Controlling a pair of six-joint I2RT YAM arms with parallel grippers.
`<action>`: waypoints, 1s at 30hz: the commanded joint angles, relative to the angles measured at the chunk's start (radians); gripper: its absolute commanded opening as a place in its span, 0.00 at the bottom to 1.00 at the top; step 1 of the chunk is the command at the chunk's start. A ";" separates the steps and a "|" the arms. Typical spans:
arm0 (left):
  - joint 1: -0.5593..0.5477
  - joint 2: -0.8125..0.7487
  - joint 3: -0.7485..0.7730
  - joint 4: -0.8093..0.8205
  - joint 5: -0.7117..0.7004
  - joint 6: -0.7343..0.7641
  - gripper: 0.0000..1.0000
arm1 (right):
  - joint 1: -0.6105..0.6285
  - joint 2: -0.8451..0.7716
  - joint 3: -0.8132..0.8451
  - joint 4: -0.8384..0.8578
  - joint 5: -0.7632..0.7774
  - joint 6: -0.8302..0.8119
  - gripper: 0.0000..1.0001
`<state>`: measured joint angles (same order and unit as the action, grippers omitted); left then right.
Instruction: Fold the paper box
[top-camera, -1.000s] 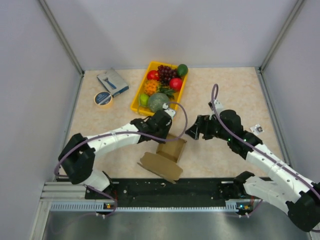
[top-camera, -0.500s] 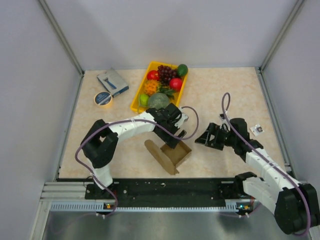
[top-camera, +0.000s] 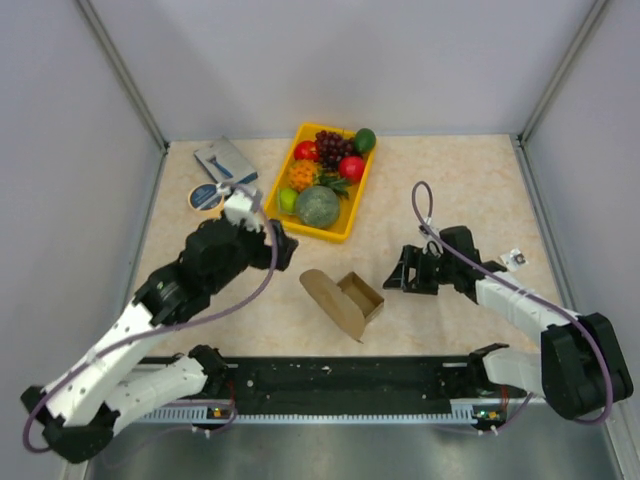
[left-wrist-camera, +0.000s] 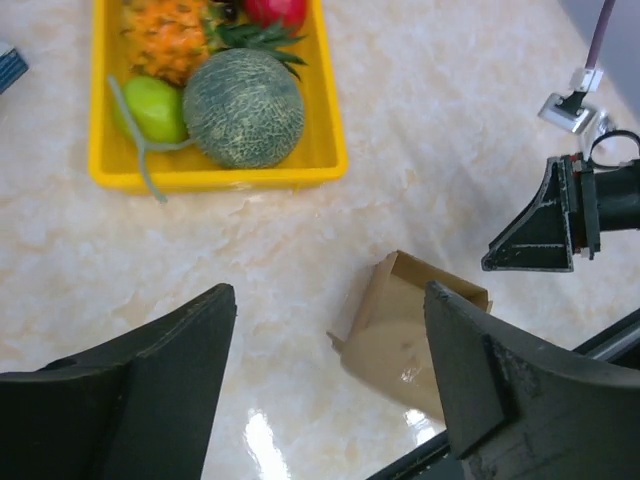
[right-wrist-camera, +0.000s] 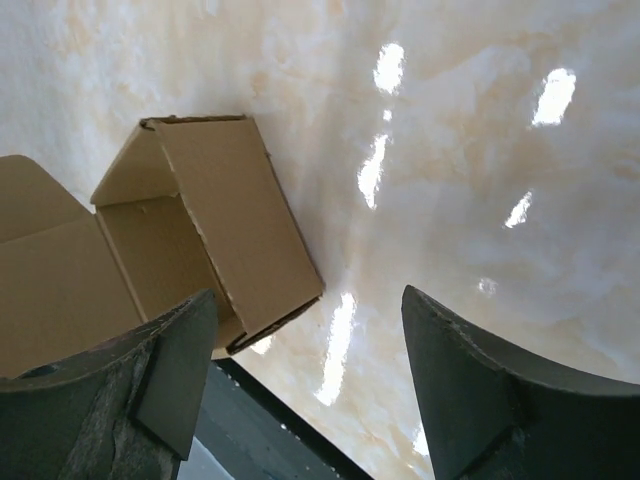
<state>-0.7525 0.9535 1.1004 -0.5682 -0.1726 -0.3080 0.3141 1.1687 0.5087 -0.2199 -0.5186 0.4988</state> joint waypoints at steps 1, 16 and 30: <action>0.008 -0.237 -0.243 -0.070 -0.108 -0.224 0.76 | 0.026 0.011 0.060 0.053 0.037 -0.020 0.72; 0.007 -0.287 -0.858 0.489 0.324 -0.707 0.27 | 0.049 0.124 0.044 0.281 -0.124 0.081 0.65; -0.068 0.209 -0.867 0.990 0.291 -0.862 0.13 | 0.105 0.203 0.005 0.410 -0.164 0.121 0.65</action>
<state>-0.8124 1.1061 0.1825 0.2604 0.1520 -1.1404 0.4011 1.3548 0.5224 0.1246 -0.6617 0.6201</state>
